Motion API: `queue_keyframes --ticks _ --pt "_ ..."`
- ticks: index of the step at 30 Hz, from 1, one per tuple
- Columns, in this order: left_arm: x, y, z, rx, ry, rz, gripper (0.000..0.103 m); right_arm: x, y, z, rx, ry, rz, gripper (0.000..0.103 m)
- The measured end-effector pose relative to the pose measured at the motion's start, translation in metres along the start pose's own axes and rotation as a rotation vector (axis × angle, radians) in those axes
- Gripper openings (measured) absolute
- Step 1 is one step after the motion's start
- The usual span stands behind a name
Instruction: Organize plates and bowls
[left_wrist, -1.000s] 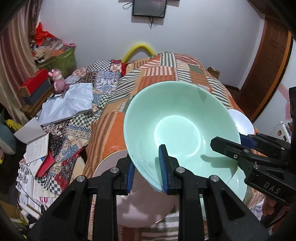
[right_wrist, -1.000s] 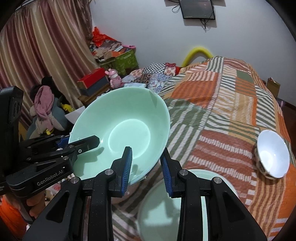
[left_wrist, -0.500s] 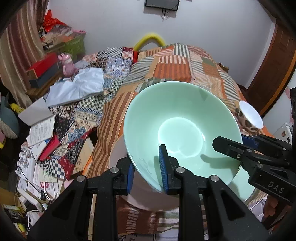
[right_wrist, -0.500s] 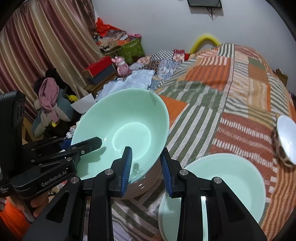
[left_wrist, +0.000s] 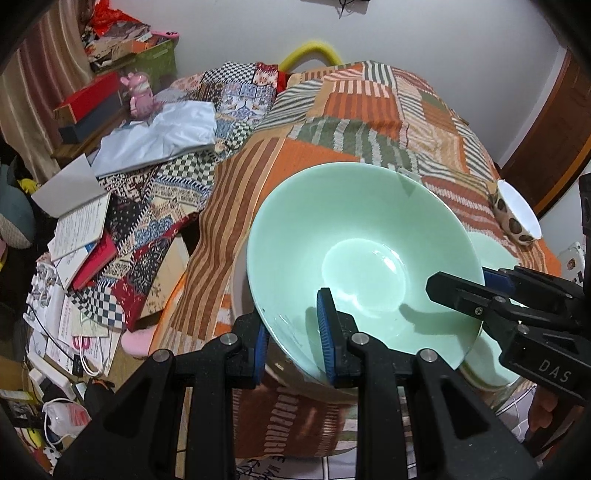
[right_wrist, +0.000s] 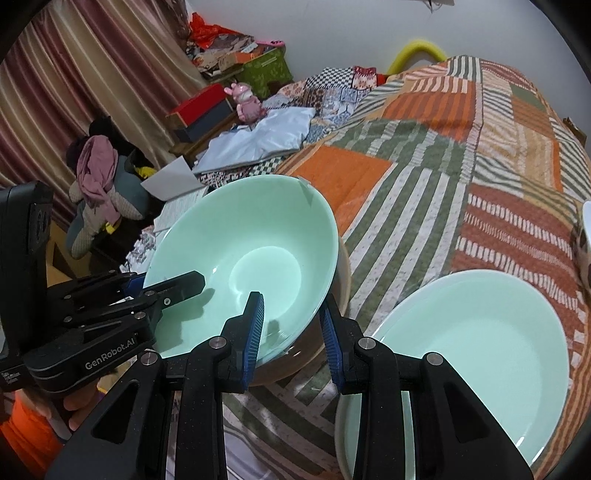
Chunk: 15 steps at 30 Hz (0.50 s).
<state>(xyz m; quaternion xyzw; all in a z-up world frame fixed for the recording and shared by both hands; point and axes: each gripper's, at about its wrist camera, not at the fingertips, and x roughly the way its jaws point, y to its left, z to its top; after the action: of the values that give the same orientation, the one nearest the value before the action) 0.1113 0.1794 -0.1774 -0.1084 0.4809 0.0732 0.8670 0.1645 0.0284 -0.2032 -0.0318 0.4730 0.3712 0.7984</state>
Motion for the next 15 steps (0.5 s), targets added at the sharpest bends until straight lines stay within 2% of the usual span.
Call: queue_keyframes --ticks 15 --pt "0.014 0.004 -0.005 0.005 0.027 0.016 0.024 0.009 -0.005 -0.001 0.01 0.039 0.017 0.029"
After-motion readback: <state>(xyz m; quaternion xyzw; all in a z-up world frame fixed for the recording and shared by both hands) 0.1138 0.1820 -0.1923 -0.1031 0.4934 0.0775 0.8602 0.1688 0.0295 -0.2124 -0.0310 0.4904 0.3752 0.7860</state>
